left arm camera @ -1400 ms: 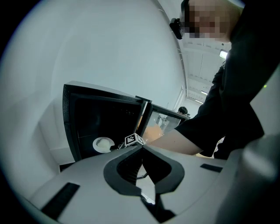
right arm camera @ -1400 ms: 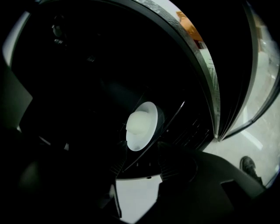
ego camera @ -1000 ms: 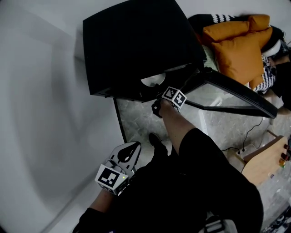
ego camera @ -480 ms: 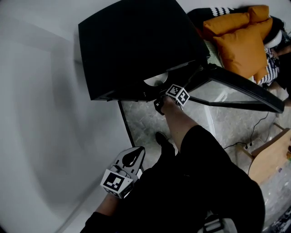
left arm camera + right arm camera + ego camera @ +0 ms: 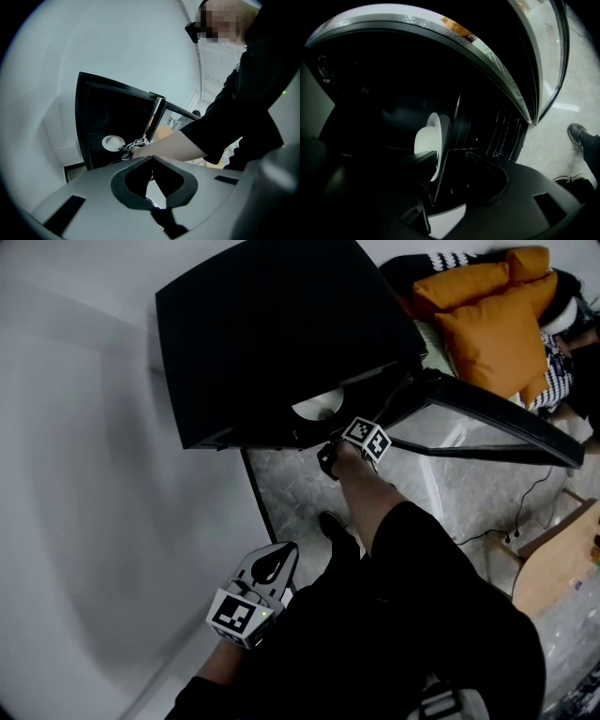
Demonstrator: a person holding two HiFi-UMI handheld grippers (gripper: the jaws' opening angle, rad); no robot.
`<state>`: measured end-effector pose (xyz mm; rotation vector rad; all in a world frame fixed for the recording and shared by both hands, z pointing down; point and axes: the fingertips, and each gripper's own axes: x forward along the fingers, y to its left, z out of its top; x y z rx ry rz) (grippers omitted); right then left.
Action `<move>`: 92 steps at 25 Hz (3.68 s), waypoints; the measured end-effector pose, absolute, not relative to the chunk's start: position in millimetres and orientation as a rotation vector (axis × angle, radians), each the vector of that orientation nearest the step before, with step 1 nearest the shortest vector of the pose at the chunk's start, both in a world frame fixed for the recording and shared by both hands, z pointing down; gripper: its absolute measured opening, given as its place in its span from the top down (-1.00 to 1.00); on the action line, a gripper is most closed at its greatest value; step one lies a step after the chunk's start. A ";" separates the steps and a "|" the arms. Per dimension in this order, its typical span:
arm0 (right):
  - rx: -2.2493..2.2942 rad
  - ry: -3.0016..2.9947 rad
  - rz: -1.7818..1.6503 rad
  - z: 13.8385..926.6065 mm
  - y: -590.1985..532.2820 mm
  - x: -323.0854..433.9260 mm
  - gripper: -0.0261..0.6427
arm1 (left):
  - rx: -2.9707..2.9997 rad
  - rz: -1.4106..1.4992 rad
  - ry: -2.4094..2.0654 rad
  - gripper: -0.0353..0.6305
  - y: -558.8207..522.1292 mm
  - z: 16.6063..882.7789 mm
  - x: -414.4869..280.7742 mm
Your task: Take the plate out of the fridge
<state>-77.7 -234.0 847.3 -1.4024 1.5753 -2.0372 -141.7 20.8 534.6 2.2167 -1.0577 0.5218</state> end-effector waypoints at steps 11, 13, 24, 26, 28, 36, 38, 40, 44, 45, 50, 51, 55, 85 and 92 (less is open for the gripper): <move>-1.408 1.614 -1.988 830.8 -233.9 -78.0 0.80 | 2.231 0.526 -1.036 0.87 24.1 538.6 -141.2; -1.409 1.609 -1.994 830.4 -233.4 -77.3 0.81 | 2.224 0.520 -1.037 0.87 22.3 535.7 -140.2; -1.342 1.576 -1.969 820.6 -225.5 -69.7 0.86 | 2.238 0.516 -1.026 0.87 17.3 531.5 -137.3; -1.321 1.573 -1.951 815.0 -226.2 -69.8 0.87 | 2.241 0.519 -1.025 0.87 16.2 529.0 -136.1; -1.304 1.569 -1.938 810.8 -226.4 -69.6 0.88 | 2.247 0.524 -1.025 0.87 15.9 526.4 -135.4; -1.198 1.557 -1.888 801.0 -221.3 -65.9 0.88 | 2.231 0.517 -1.039 0.87 17.0 520.1 -133.4; -1.172 1.558 -1.875 799.8 -217.8 -63.7 0.88 | 2.248 0.533 -1.032 0.87 19.0 521.8 -132.8; -1.148 1.552 -1.861 799.8 -213.3 -59.9 0.88 | 2.252 0.540 -1.025 0.87 20.9 522.8 -131.0; -1.093 1.543 -1.833 796.3 -206.7 -53.4 0.88 | 2.262 0.554 -1.017 0.87 24.5 523.4 -129.3; -1.079 1.546 -1.830 794.6 -205.1 -52.7 0.88 | 2.265 0.559 -1.016 0.87 25.6 523.6 -129.1; -1.036 1.573 -1.826 783.6 -196.8 -49.8 0.88 | 2.282 0.565 -1.007 0.87 28.6 521.5 -122.6; -1.030 1.577 -1.825 780.8 -195.3 -48.1 0.88 | 2.289 0.563 -1.004 0.87 28.4 520.6 -120.3; -1.011 1.587 -1.823 768.4 -185.2 -40.6 0.88 | 2.321 0.561 -0.989 0.87 28.5 515.2 -111.7; -0.669 1.799 -1.878 587.8 -81.0 -34.1 0.88 | 2.469 0.418 -0.925 0.87 27.7 473.5 -75.2; -0.602 1.831 -1.849 540.1 -74.7 -25.3 0.88 | 2.475 0.391 -0.933 0.87 28.5 473.0 -76.6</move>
